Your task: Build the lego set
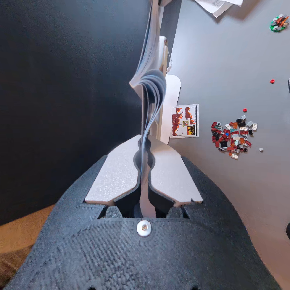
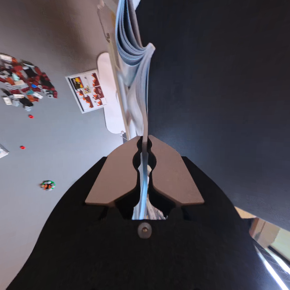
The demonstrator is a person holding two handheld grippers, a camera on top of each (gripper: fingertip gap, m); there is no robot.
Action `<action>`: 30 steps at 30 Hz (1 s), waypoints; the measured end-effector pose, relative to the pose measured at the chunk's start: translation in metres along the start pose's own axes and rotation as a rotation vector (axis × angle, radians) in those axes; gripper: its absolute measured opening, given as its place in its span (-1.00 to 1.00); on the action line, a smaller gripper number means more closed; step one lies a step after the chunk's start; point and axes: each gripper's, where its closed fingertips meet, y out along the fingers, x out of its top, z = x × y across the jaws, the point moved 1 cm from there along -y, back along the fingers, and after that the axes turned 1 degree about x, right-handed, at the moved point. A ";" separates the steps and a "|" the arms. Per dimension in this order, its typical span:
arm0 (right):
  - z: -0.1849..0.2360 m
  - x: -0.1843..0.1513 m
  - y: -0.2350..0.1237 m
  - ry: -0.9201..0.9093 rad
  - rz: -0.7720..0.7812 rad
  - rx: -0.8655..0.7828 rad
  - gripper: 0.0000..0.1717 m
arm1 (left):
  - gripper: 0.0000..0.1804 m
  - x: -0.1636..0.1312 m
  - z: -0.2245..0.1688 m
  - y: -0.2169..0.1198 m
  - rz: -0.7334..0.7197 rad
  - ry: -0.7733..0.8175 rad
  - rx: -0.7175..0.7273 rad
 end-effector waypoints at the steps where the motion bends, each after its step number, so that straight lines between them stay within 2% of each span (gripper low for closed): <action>1: -0.009 -0.003 0.010 0.001 0.023 -0.024 -0.95 | -0.96 -0.002 0.005 0.006 0.006 -0.023 -0.011; 4: -0.026 -0.010 0.031 -0.009 0.050 -0.091 -0.89 | -0.85 -0.004 0.018 0.018 -0.013 -0.033 0.048; 8: -0.040 -0.009 0.037 -0.028 -0.025 -0.232 -0.82 | -0.77 -0.004 0.030 0.020 -0.082 -0.006 0.180; 11: -0.043 -0.009 0.036 -0.057 -0.064 -0.339 -0.77 | -0.70 -0.003 0.032 0.018 -0.099 0.039 0.289; 14: -0.047 -0.011 0.026 -0.053 -0.096 -0.466 -0.62 | -0.62 -0.002 0.032 0.015 -0.109 0.099 0.394; 16: -0.050 -0.020 0.021 -0.059 -0.075 -0.565 -0.58 | -0.57 -0.003 0.032 0.012 -0.106 0.135 0.463; 19: -0.043 -0.026 0.016 -0.046 -0.094 -0.651 -0.54 | -0.64 -0.001 0.038 -0.001 -0.127 0.197 0.590; 22: -0.016 -0.001 0.012 0.001 -0.259 -0.642 -0.59 | -0.65 -0.004 0.045 -0.012 -0.118 0.195 0.649; 24: 0.008 0.022 0.021 0.011 -0.361 -0.590 -0.73 | -0.65 -0.004 0.049 -0.019 -0.131 0.191 0.699; 28: 0.026 0.047 0.069 0.023 -0.364 -0.541 -0.74 | -0.73 0.008 0.041 -0.043 -0.286 0.106 0.772; 30: 0.021 0.055 0.085 0.068 -0.387 -0.552 -0.78 | -0.76 0.012 0.021 -0.044 -0.361 0.026 0.693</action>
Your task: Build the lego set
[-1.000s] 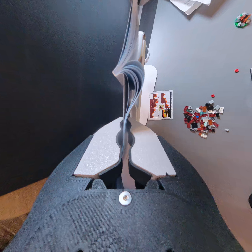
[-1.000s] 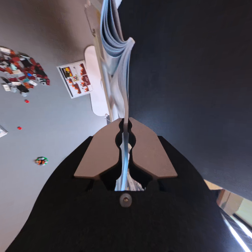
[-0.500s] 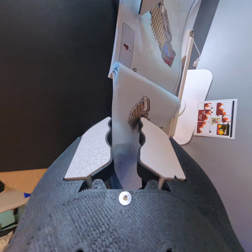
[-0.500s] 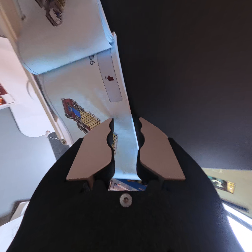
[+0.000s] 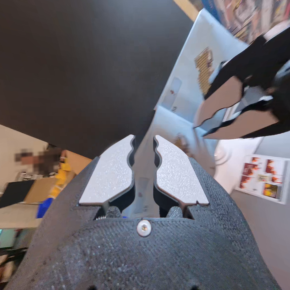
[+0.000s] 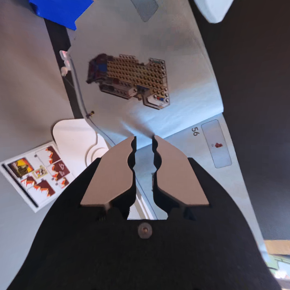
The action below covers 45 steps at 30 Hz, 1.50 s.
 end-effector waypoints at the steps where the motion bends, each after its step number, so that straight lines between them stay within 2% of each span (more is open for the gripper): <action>1: -0.004 0.003 0.003 0.019 -0.020 -0.042 -0.89 | -0.78 -0.001 -0.010 -0.004 0.001 -0.056 -0.036; 2: -0.007 0.005 0.004 0.026 -0.030 -0.065 -0.94 | -0.81 -0.002 -0.023 -0.008 -0.009 -0.103 -0.081; 6: -0.006 0.007 0.004 0.110 -0.065 -0.082 -0.95 | -0.93 -0.020 -0.072 -0.001 -0.008 -0.237 -0.205; 10: -0.003 -0.003 -0.002 0.160 -0.069 -0.055 -0.87 | -0.97 -0.058 -0.098 0.034 0.108 -0.288 -0.178; 12: 0.001 -0.017 -0.003 0.194 -0.034 -0.035 -0.78 | -1.00 -0.068 -0.098 0.045 0.112 -0.319 -0.138; 16: 0.001 -0.051 -0.005 0.220 0.018 -0.094 -0.77 | -1.00 -0.065 -0.094 0.052 0.072 -0.374 -0.071; 19: -0.007 -0.068 -0.008 0.217 0.019 -0.176 -0.93 | -1.00 -0.067 -0.086 0.055 0.096 -0.317 0.042; 20: -0.012 -0.073 -0.010 0.213 0.022 -0.200 -0.98 | -1.00 -0.068 -0.086 0.055 0.106 -0.296 0.047; 28: -0.027 -0.109 -0.027 0.366 0.027 -0.203 -0.96 | -1.00 -0.074 -0.077 0.050 0.081 -0.309 0.057; 32: -0.021 -0.096 -0.027 0.388 0.007 -0.169 -0.81 | -1.00 -0.075 -0.078 0.048 0.074 -0.300 0.055; 36: -0.014 -0.042 -0.024 0.383 -0.157 -0.129 -0.85 | -0.99 -0.075 -0.079 0.048 0.078 -0.285 0.073; 39: -0.006 -0.010 -0.011 0.371 -0.222 -0.097 -0.90 | -1.00 -0.077 -0.079 0.046 0.081 -0.299 0.072; 42: -0.002 -0.003 0.007 0.371 -0.190 -0.108 -0.94 | -1.00 -0.080 -0.077 0.045 0.101 -0.300 0.082; 45: -0.004 -0.002 0.011 0.348 -0.175 -0.137 -0.94 | -1.00 -0.081 -0.076 0.044 0.105 -0.317 0.073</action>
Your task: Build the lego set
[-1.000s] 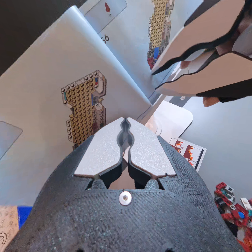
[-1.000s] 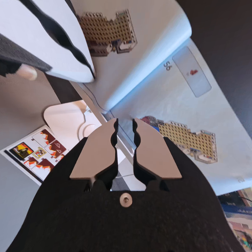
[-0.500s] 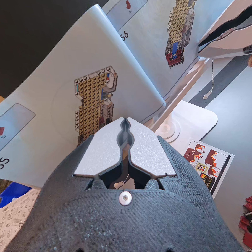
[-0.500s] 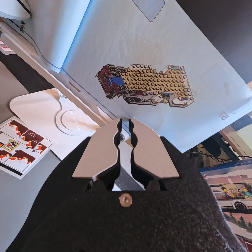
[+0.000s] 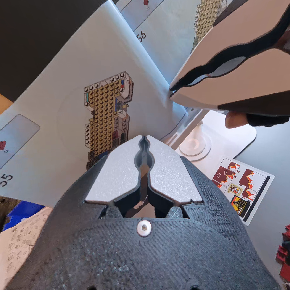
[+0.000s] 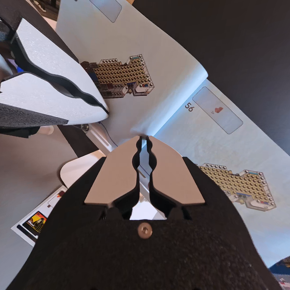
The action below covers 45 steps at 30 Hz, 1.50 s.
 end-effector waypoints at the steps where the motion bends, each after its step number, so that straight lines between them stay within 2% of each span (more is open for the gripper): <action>1: 0.001 0.000 -0.001 0.007 0.006 0.002 -0.94 | -0.99 0.003 -0.001 -0.001 -0.017 -0.014 -0.011; 6: -0.002 -0.005 -0.012 0.030 0.013 0.017 -0.84 | -0.95 0.018 -0.011 0.004 -0.048 -0.064 -0.051; 10: -0.040 -0.015 -0.040 0.101 -0.029 -0.104 -0.72 | -0.99 0.018 -0.008 0.007 -0.072 -0.114 -0.060; 13: -0.079 -0.038 -0.059 0.203 -0.034 -0.244 -0.47 | -0.99 0.017 -0.008 0.007 -0.092 -0.119 -0.062; 15: -0.096 -0.055 -0.064 0.275 -0.022 -0.300 -0.22 | -0.99 0.018 -0.008 0.007 -0.096 -0.122 -0.058; 17: -0.110 -0.063 -0.066 0.317 -0.031 -0.340 -0.07 | -0.99 0.018 -0.009 0.008 -0.097 -0.120 -0.060; 24: -0.132 -0.044 -0.063 0.231 -0.081 -0.379 0.05 | -1.00 0.021 -0.010 0.012 -0.092 -0.093 -0.062; 29: -0.135 -0.049 -0.054 0.218 -0.055 -0.348 -0.02 | -1.00 0.019 -0.011 0.010 -0.094 -0.084 -0.066; 32: -0.131 -0.048 -0.058 0.198 -0.072 -0.338 -0.36 | -1.00 0.018 -0.012 0.009 -0.103 -0.081 -0.068; 38: -0.119 -0.044 -0.070 0.118 -0.082 -0.319 -0.64 | -0.93 0.018 -0.015 0.003 -0.102 -0.083 -0.100; 42: -0.105 -0.049 -0.085 0.138 -0.096 -0.192 -0.72 | -0.85 0.020 -0.018 -0.007 -0.117 -0.083 -0.122; 45: -0.082 -0.052 -0.097 0.117 -0.117 -0.007 -0.97 | -0.81 0.025 -0.023 -0.017 -0.145 -0.093 -0.153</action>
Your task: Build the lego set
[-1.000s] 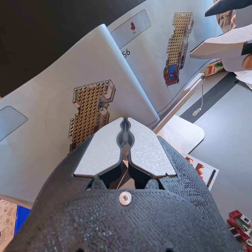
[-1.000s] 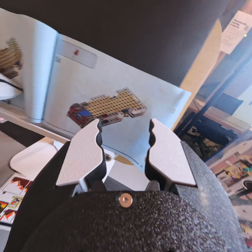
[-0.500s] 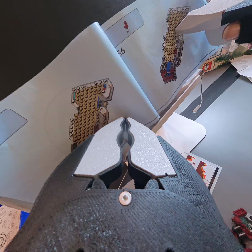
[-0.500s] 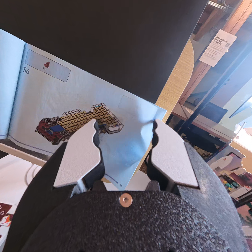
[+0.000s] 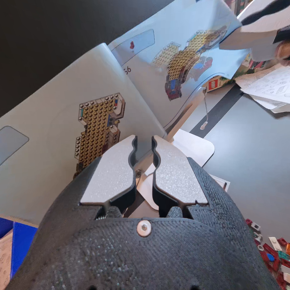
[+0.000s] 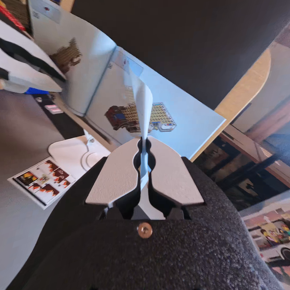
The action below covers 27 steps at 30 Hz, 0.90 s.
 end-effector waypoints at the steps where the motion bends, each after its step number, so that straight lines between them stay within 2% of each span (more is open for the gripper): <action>1: 0.009 0.001 -0.004 -0.010 -0.009 0.049 -1.00 | -0.80 0.004 -0.005 -0.003 -0.015 -0.006 -0.014; 4: 0.043 0.011 -0.013 -0.042 -0.022 0.205 -1.00 | -0.73 0.019 -0.032 -0.013 -0.087 -0.039 -0.130; 7: 0.080 0.029 -0.014 -0.050 -0.050 0.333 -1.00 | -0.56 0.040 -0.068 -0.027 -0.173 -0.298 -0.394; 10: 0.121 0.044 -0.012 -0.104 -0.069 0.448 -0.95 | -0.46 0.058 -0.074 -0.038 -0.256 -0.508 -0.538; 12: 0.145 0.046 -0.013 -0.142 -0.062 0.523 -0.87 | -0.52 0.055 -0.069 -0.037 -0.246 -0.541 -0.540; 14: 0.160 0.044 -0.019 -0.166 -0.051 0.602 -0.77 | -0.72 0.053 -0.065 -0.045 -0.275 -0.538 -0.577; 16: 0.169 0.047 -0.033 -0.113 -0.076 0.714 -0.77 | -0.77 0.048 -0.054 -0.050 -0.277 -0.542 -0.545; 18: 0.161 0.056 -0.042 0.007 -0.133 0.766 -0.78 | -0.78 0.041 -0.046 -0.053 -0.265 -0.528 -0.526; 20: 0.133 0.062 -0.038 0.116 -0.181 0.711 -0.82 | -0.81 0.035 -0.043 -0.054 -0.250 -0.521 -0.526; 22: 0.097 0.054 -0.020 0.156 -0.152 0.551 -0.88 | -0.80 0.034 -0.039 -0.057 -0.257 -0.522 -0.521; 25: 0.071 0.022 0.016 -0.061 0.025 0.320 -1.00 | -0.80 0.035 -0.031 -0.060 -0.269 -0.525 -0.514; 27: 0.083 0.015 0.037 -0.174 0.086 0.320 -1.00 | -0.79 0.041 -0.023 -0.060 -0.280 -0.533 -0.514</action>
